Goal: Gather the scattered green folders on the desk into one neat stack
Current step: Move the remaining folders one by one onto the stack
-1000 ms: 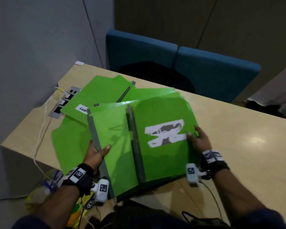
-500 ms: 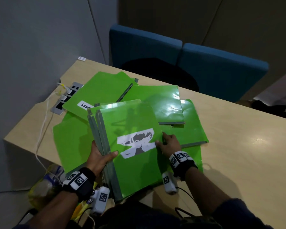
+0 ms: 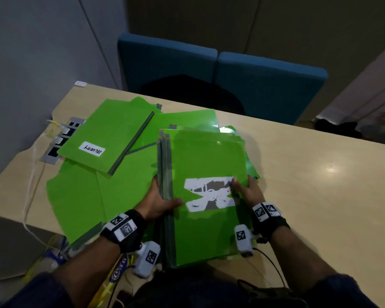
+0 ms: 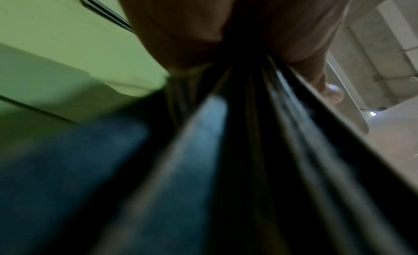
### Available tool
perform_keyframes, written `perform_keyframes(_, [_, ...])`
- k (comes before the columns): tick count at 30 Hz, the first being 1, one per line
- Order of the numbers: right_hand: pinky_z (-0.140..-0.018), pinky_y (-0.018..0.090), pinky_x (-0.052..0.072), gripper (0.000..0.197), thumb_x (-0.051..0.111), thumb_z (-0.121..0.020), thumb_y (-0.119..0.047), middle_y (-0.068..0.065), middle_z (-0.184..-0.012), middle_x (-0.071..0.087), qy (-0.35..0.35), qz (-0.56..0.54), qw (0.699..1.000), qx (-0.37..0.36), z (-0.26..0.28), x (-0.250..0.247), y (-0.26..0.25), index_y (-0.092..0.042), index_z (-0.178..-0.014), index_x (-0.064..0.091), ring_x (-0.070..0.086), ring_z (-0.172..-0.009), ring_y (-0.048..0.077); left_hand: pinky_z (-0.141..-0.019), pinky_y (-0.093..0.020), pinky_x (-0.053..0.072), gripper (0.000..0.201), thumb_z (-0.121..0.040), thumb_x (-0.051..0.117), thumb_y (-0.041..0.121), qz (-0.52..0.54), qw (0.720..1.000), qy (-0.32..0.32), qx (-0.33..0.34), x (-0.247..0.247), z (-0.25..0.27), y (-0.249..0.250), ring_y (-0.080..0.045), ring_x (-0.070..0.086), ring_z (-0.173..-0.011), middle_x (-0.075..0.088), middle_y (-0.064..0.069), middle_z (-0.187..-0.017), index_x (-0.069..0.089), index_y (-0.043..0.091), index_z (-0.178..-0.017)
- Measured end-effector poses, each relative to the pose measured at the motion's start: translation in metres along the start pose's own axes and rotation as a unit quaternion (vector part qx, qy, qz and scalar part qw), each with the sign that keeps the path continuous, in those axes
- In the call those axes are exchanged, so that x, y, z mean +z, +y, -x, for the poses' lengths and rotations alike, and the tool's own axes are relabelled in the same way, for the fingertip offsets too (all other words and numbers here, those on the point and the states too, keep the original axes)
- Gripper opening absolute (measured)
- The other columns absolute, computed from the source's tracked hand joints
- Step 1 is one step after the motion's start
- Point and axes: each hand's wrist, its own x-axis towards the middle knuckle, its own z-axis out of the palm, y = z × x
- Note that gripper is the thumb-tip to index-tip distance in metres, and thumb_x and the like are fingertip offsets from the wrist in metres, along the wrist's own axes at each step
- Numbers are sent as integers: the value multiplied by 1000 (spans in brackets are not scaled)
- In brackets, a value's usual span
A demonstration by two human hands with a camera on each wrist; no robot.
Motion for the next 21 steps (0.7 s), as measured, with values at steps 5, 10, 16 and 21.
perform_keyframes(5, [-59,25,55,43,67,-89,-27,7,-108,67,28,-205,977,51,8,-41,23,-8,-125,52,65,-95,24,-77,-29,54,95,-81,74,21,-59,998,-13,-4,50,-18,23,-21,48,-113,35,6,-131,8,22,-150])
perform_keyframes(10, [-61,30,53,35,73,-85,-32,10,-92,73,106,-164,977,85,10,-96,42,-8,-108,67,69,-76,26,-100,-46,46,83,-78,54,59,-134,983,-127,7,77,-33,36,-27,54,-119,50,-12,-140,29,15,-144])
perform_keyframes(16, [-50,25,51,44,70,-87,-35,15,-102,69,167,-126,973,97,11,-151,61,-5,-119,64,66,-72,21,-104,-39,41,54,-89,64,29,-236,969,24,65,42,-51,27,-15,43,-127,41,2,-143,43,26,-139])
perform_keyframes(21, [-40,19,43,45,66,-90,-35,15,-91,68,187,-113,969,115,9,-156,65,-1,-119,62,57,-56,16,-111,-49,31,67,-79,74,17,-259,944,205,-7,-44,-68,0,-31,33,-136,26,-8,-150,42,22,-138])
